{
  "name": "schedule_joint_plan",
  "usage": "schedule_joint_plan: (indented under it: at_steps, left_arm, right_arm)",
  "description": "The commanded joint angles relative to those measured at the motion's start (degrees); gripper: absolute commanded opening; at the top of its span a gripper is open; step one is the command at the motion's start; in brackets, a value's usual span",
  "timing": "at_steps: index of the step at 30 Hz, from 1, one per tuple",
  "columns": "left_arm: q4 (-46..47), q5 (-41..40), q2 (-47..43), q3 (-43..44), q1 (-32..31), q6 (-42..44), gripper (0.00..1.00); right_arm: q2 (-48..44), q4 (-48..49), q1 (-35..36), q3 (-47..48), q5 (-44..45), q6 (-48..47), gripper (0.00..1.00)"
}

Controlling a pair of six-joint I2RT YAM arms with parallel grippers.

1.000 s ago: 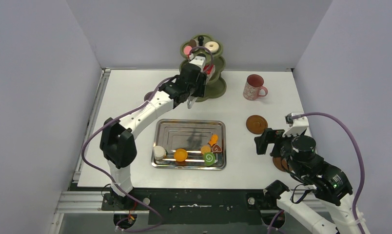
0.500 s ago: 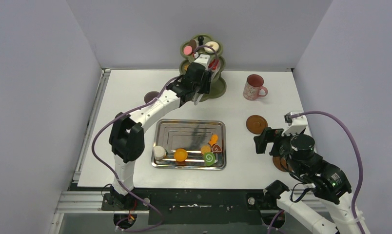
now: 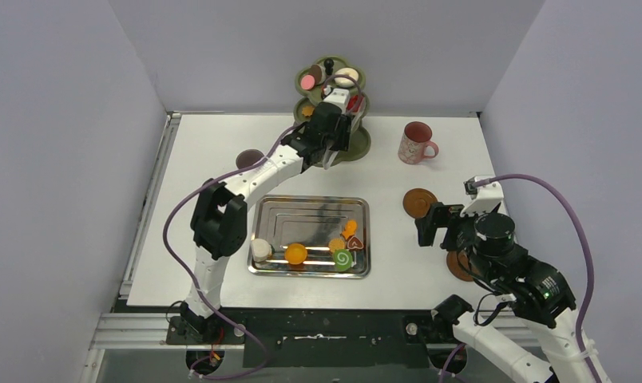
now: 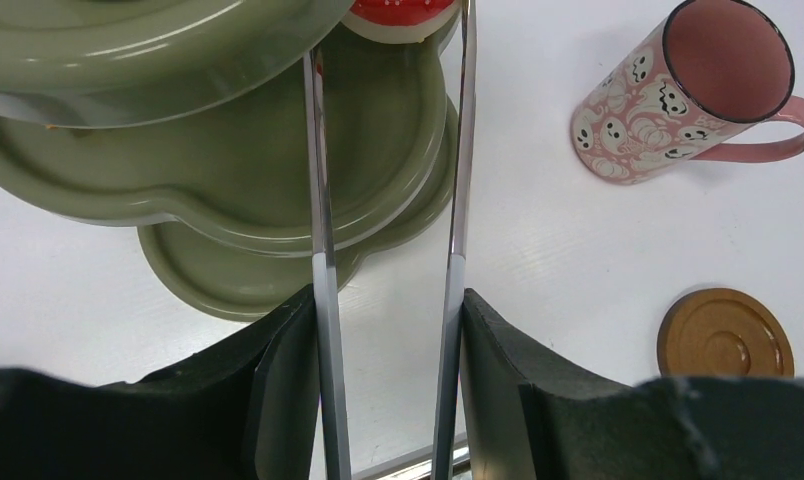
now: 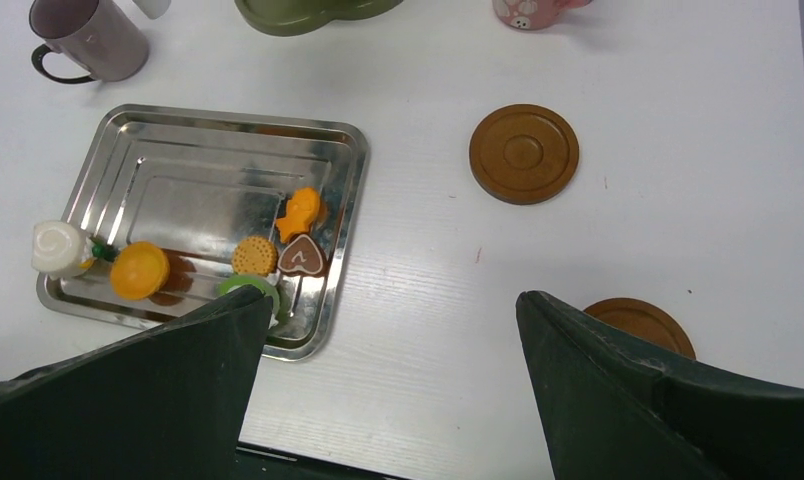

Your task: Serve the afternoon tea

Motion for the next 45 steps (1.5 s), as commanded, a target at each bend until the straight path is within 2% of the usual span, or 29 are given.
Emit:
schedule_joint_plan:
  at_steps: [1, 6, 15, 23, 34, 45]
  left_arm:
    - [3.2, -0.3, -0.7, 4.3, 0.6, 1.3, 0.46]
    - [1.9, 0.2, -2.1, 3.2, 0.8, 1.9, 0.52]
    - [1.6, 1.0, -6.7, -0.4, 0.9, 3.5, 0.54]
    - [0.8, 5.3, -12.5, -6.7, 0.9, 3.0, 0.50]
    - [-2.4, 9.9, -22.7, -17.8, 1.0, 0.2, 0.48]
    - [-12.2, 10.0, -34.3, -27.5, 0.9, -1.3, 0.45]
  right_arm:
    - [1.6, 0.7, -0.3, 3.9, 2.5, -2.2, 1.00]
    - [1.2, 0.4, -0.3, 4.0, 2.9, -2.3, 1.00]
    - [0.4, 0.2, -0.4, 3.5, 3.1, -1.6, 1.00]
    - [0.1, 1.0, -0.3, 1.2, 5.9, -2.6, 1.00]
    - [1.0, 2.8, -0.3, -1.3, 3.6, -2.3, 1.00]
    - [1.0, 3.9, -0.3, -4.1, 2.9, -1.2, 1.00]
